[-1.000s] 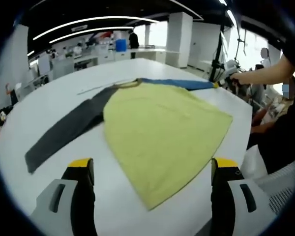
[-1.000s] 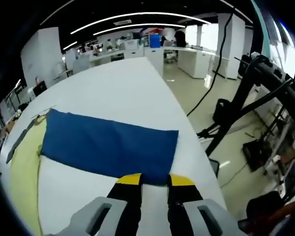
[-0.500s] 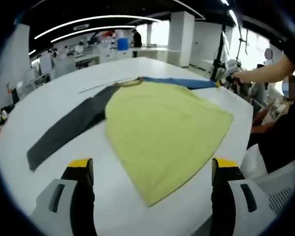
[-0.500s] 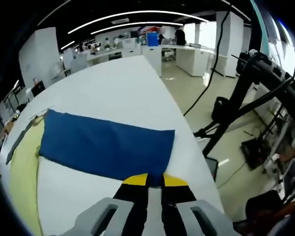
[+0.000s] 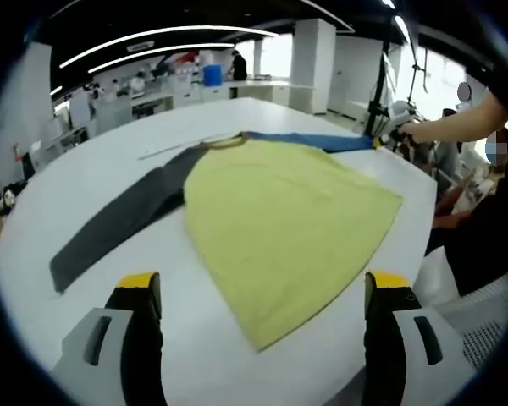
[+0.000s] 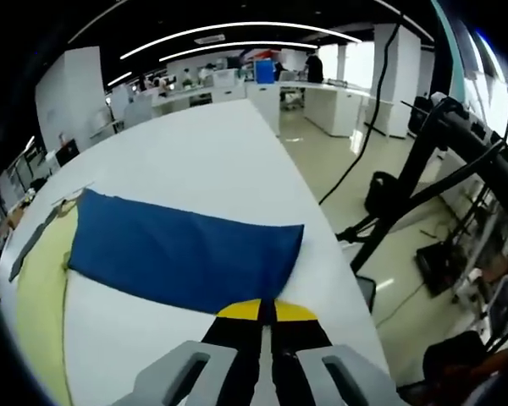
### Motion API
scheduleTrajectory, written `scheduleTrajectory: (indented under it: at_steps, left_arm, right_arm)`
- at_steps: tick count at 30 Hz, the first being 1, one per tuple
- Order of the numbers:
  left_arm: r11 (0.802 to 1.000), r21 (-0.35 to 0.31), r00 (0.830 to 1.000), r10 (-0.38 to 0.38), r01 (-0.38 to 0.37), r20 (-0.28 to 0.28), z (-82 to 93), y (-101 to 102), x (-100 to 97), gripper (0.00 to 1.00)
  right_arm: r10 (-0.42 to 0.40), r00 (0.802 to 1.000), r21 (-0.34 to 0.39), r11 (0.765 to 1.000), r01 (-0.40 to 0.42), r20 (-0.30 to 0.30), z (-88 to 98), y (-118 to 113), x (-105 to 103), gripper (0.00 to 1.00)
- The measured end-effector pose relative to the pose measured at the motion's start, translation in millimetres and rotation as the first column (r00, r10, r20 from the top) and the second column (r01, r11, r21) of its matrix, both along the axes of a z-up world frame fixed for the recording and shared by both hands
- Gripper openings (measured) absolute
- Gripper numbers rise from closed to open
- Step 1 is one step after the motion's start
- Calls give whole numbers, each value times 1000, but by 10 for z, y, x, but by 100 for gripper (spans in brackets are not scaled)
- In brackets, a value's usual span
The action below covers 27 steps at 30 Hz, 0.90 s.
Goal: Fold the garment on the visible template until the final outline fits inside the template.
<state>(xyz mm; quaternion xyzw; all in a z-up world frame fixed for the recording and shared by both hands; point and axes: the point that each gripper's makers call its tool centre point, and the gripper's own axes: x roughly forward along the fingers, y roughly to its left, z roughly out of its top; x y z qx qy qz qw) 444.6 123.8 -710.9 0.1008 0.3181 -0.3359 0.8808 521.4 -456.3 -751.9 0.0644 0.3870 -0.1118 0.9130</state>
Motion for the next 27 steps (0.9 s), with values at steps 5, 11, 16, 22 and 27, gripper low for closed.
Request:
scheduleTrajectory:
  at_steps: [5, 11, 16, 22, 27]
  left_arm:
    - [1000, 0, 1000, -1, 1, 6, 17, 4, 6, 98]
    - [1000, 10, 1000, 4, -4, 5, 1, 22, 8, 99]
    - [1000, 5, 1000, 4, -4, 9, 11, 15, 11, 99]
    - [1000, -3, 1000, 6, -6, 14, 30, 10, 24, 99]
    - [1000, -4, 1000, 7, -7, 20, 35, 0, 30, 98]
  right_arm:
    - [-14, 1000, 6, 1000, 14, 24, 69, -10, 15, 0]
    - [-26, 998, 2, 1000, 26, 49, 150, 2, 58, 0]
    - [-25, 997, 11, 1000, 24, 75, 226, 36, 98, 0]
    - [-37, 989, 66, 997, 28, 145, 371, 123, 196, 0]
    - [-22, 986, 77, 997, 10, 165, 432, 207, 253, 0]
